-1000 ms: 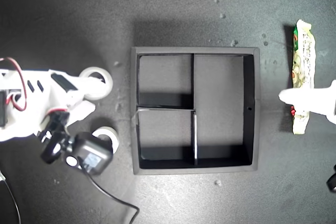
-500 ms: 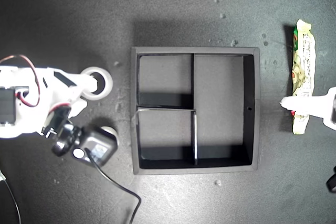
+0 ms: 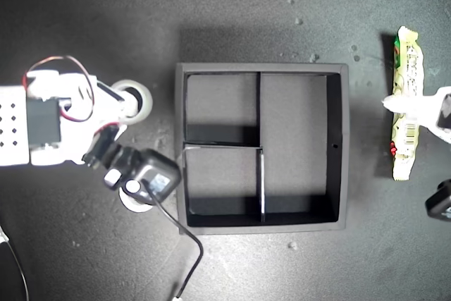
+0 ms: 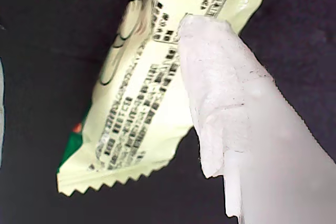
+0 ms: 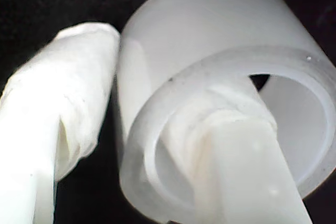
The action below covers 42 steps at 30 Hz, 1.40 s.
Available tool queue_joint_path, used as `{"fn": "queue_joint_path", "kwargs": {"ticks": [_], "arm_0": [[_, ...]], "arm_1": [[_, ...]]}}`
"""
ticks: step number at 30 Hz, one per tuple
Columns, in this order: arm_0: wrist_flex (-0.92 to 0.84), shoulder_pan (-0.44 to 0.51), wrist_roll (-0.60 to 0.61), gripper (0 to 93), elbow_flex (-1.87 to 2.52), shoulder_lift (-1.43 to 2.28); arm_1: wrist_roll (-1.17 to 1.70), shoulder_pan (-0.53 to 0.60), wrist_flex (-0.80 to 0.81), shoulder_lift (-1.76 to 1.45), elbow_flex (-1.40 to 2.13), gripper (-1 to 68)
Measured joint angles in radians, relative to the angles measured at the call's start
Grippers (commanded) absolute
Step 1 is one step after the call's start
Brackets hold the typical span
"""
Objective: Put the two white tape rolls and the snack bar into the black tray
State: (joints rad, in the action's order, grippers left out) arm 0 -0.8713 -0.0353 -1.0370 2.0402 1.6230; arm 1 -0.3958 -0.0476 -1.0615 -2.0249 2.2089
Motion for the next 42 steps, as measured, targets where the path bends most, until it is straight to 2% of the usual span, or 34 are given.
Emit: {"fn": "queue_joint_path", "kwargs": {"ticks": [8,15,21,30,33,42], "arm_0": [[-0.133,0.012,0.014,0.0,-0.095,-0.003],[-0.196,0.038,0.012,0.0,-0.11,0.063],[-0.284,0.058,0.018,0.0,-0.175,0.124],[-0.466,0.098,0.055,0.0,-0.42,0.186],[-0.503,0.11,0.08,0.0,-0.522,0.175],[-0.586,0.12,0.14,0.0,-0.887,-0.156]], "arm_1": [[0.0,-0.029,0.0,0.202,-0.029,20.2],[0.0,-0.037,0.021,0.221,-0.031,16.0],[0.0,-0.034,0.055,0.304,-0.037,15.3],[0.0,-0.037,0.043,0.449,-0.163,8.3],[0.0,-0.018,-0.032,0.457,-0.229,8.0],[0.0,0.095,-0.446,0.459,-0.678,9.0]]}}
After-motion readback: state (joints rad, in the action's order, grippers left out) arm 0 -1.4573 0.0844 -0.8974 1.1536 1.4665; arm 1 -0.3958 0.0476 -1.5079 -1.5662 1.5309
